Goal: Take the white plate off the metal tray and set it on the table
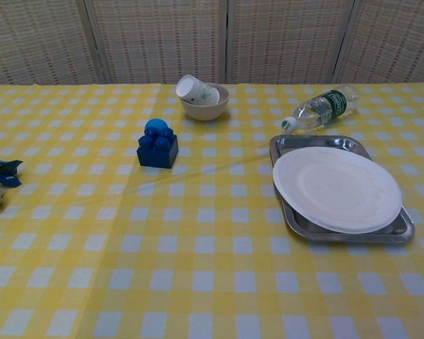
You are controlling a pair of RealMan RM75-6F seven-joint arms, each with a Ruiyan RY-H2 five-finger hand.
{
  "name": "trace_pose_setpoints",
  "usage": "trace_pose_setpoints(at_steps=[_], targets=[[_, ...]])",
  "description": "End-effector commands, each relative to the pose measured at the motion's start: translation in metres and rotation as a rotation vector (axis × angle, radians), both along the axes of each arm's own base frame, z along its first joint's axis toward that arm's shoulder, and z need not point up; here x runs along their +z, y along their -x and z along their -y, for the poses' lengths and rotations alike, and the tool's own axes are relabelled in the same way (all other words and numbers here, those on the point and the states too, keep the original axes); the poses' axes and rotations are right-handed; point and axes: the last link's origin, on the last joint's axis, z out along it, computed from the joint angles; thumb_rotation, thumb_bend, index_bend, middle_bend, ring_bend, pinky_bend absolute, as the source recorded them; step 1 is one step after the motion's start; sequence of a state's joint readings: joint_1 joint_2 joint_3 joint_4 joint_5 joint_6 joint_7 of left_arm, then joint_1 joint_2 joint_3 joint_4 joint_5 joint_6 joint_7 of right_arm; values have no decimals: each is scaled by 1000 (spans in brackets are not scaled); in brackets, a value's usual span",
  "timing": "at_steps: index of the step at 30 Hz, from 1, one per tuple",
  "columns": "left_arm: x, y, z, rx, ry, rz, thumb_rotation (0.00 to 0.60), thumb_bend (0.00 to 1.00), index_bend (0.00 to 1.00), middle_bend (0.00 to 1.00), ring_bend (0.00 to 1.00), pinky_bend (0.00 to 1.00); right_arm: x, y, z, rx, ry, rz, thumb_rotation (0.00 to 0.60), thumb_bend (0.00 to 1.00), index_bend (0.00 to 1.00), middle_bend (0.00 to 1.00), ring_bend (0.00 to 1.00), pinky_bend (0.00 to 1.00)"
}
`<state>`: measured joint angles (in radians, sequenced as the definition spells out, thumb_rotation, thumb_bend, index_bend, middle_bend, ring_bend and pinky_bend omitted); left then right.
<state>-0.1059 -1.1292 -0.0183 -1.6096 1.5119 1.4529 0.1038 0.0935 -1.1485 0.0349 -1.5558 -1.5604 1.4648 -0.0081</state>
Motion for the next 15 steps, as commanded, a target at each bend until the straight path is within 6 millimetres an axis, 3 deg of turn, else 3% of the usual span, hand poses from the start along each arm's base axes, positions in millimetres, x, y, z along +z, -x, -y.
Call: trace_pose_setpoints(at_steps=[1,7,10,12,15], targets=[[-1,1,0,5,4,-6,600,157,345,660,424,495,0,-2,1,8,1,0,600,307,223,211,251,241],[2,2,3,8,-8,-4,600,157,345,660,424,495,-8,-7,1,39,-44,-16,600,307,229,232,250,259],[5,3,5,8,-16,2,600,157,345,660,424,495,-14,-11,6,64,-46,-18,600,301,250,321,291,463],[7,4,5,7,-22,5,600,157,345,660,424,495,-18,-14,11,84,-44,-24,600,281,275,405,393,601],[11,5,8,12,-26,11,600,157,345,661,424,495,-26,-24,23,126,-46,-58,600,215,315,580,639,834]])
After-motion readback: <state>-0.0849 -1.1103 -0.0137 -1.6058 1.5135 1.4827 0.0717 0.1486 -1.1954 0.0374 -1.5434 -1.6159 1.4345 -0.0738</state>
